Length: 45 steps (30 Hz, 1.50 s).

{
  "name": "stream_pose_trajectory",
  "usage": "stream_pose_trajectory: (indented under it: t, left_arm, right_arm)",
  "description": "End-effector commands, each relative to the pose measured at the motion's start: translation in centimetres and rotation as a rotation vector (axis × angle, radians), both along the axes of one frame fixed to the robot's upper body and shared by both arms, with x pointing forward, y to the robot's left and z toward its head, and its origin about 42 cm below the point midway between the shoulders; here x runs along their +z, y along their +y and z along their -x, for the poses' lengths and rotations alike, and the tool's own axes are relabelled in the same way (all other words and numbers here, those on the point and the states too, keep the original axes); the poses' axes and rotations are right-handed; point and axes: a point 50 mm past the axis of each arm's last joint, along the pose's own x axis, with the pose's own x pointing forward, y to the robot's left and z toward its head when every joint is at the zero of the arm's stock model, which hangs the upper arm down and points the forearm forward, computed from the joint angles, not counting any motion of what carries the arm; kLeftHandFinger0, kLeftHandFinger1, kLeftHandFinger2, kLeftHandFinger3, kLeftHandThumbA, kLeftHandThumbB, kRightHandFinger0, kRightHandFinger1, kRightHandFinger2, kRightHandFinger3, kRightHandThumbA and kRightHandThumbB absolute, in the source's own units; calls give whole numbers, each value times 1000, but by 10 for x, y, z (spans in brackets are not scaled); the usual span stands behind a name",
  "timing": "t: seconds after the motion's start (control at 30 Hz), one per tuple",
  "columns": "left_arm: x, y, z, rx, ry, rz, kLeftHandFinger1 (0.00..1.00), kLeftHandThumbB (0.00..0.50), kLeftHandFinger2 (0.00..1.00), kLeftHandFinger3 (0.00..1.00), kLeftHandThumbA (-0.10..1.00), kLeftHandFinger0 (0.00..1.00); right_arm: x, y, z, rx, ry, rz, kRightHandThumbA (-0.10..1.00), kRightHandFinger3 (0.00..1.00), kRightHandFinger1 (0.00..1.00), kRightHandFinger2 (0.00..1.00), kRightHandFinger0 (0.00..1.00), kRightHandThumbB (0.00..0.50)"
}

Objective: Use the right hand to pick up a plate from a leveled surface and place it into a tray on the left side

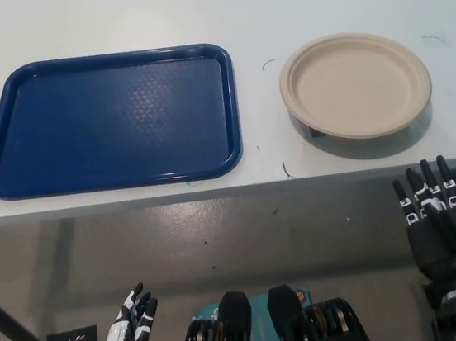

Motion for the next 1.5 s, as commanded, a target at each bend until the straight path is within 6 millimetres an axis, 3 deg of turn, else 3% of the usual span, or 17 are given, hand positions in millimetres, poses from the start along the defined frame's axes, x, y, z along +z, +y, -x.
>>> stream_pose_trajectory:
  t: [0.0,0.5,0.77,1.13,1.47]
  left_arm:
    - [30,2,-19,-39,-176,-53,1000,204,1000,1000,838,1000]
    - [30,3,-21,-47,-184,-69,1000,245,1000,1000,845,1000]
    - [31,3,-20,-48,-176,-77,1000,234,1000,1000,840,1000]
    - [32,3,-22,-51,-179,-71,1000,242,1000,1000,835,1000]
    - [33,4,-23,-53,-188,-66,1000,233,1000,1000,812,1000]
  right_arm:
    - [39,11,-18,69,-75,-333,1000,1000,1000,1000,1000,295]
    - [47,10,-25,122,-118,-371,1000,1000,1000,1000,1000,315]
    - [50,10,-32,139,-116,-383,1000,1000,1000,1000,1000,311]
    - [34,15,-48,119,-37,-390,1000,1000,1000,1000,1000,289]
    - [19,18,-63,135,-10,-383,1000,1000,1000,1000,1000,304]
